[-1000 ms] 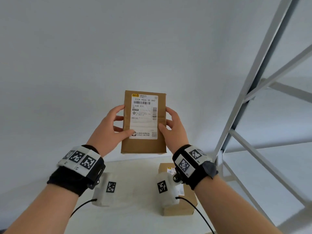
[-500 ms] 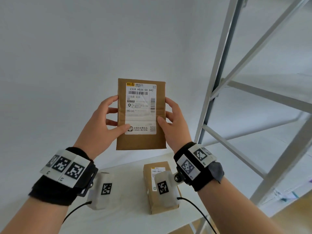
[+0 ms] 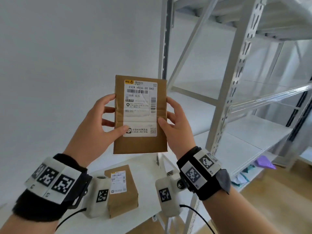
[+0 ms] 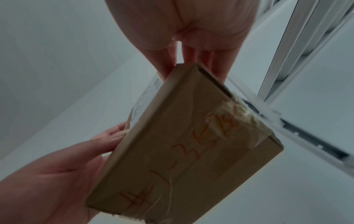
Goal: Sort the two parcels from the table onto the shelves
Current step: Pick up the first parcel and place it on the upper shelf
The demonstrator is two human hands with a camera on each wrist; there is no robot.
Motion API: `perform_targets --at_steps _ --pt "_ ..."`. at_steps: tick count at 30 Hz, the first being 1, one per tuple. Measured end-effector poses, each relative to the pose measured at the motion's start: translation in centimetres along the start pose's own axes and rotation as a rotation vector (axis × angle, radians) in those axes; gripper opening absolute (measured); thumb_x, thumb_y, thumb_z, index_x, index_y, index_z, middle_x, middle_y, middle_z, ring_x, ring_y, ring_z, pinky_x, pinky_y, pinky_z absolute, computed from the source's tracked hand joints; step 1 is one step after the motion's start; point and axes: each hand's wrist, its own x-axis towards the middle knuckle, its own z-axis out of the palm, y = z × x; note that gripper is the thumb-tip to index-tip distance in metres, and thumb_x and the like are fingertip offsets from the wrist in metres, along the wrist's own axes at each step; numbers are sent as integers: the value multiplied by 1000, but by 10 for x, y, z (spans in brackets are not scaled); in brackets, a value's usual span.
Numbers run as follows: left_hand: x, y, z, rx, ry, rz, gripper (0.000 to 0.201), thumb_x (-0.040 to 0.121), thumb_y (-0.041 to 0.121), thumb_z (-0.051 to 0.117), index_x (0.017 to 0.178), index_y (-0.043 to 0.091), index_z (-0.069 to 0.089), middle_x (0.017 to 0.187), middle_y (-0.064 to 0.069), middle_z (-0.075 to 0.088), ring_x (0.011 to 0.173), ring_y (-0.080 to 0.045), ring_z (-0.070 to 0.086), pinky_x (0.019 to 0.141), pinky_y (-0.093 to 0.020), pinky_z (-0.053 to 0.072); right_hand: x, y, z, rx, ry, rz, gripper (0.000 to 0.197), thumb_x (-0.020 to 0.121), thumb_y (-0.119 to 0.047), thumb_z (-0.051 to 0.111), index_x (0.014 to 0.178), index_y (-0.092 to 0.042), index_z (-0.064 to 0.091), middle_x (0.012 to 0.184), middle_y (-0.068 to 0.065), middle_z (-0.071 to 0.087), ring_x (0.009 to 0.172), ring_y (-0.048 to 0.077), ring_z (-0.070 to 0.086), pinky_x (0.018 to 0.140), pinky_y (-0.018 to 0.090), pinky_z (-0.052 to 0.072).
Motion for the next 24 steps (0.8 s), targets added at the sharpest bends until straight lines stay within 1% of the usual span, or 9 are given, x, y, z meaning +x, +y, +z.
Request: perform_targets --at_steps 3,5,7,11,14,16,18,21,24 --pt "-11 43 37 -34 -25 29 73 75 29 70 134 37 28 121 7 51 91 -9 60 72 -30 53 -18 -5 -60 -17 34 -8 51 90 -8 48 131 -37 39 110 -3 67 91 8 68 77 41 60" --pt "-18 72 63 -56 -43 45 73 75 28 70 134 37 28 121 6 50 91 -10 60 73 -31 54 -31 -7 -100 -54 57 -18 49 90 -9 49 128 -39 41 110 -3 68 90 9 68 77 40 60" --pt "-25 97 90 -80 -58 61 73 75 29 70 134 38 28 121 7 50 91 -9 60 74 -31 54 -45 -9 -138 -73 82 -20 48 90 -8 48 124 -41 42 109 -2 68 88 8 69 75 36 60" --pt "-37 144 142 -143 -90 103 72 76 29 70 134 39 28 119 9 50 91 -8 60 74 -29 53 -69 -10 -209 -106 139 -23 52 90 -7 49 132 -35 39 110 -1 68 84 4 69 74 39 60" --pt "-44 175 177 -179 -115 121 72 76 30 69 133 42 27 118 10 49 90 -8 59 75 -33 54 -82 -10 -257 -119 175 -20 52 90 -5 48 133 -34 39 108 -2 68 88 8 69 72 38 61" --pt "-46 192 196 -207 -133 126 73 75 30 70 133 42 27 117 10 50 90 -7 59 75 -35 55 -88 -11 -283 -131 187 -24 52 90 -4 46 132 -34 40 105 -5 68 89 7 68 69 34 61" --pt "-46 206 212 -222 -152 129 74 75 33 70 134 41 27 119 10 51 90 -6 60 76 -34 55 -91 -11 -305 -129 198 -25 51 90 -4 46 131 -35 41 103 -8 67 87 2 68 67 30 61" --pt "-41 223 234 -219 -173 141 73 75 34 69 134 42 26 118 12 49 91 -6 59 75 -31 54 -93 -7 -331 -136 225 -22 51 91 -6 47 131 -36 40 103 -10 66 85 0 68 68 32 61" --pt "-34 236 253 -214 -185 157 73 76 33 69 134 43 25 108 24 47 89 -5 58 72 -24 50 -91 -1 -352 -136 255 -17 51 91 -8 48 131 -38 39 103 -11 66 84 2 69 68 33 61"
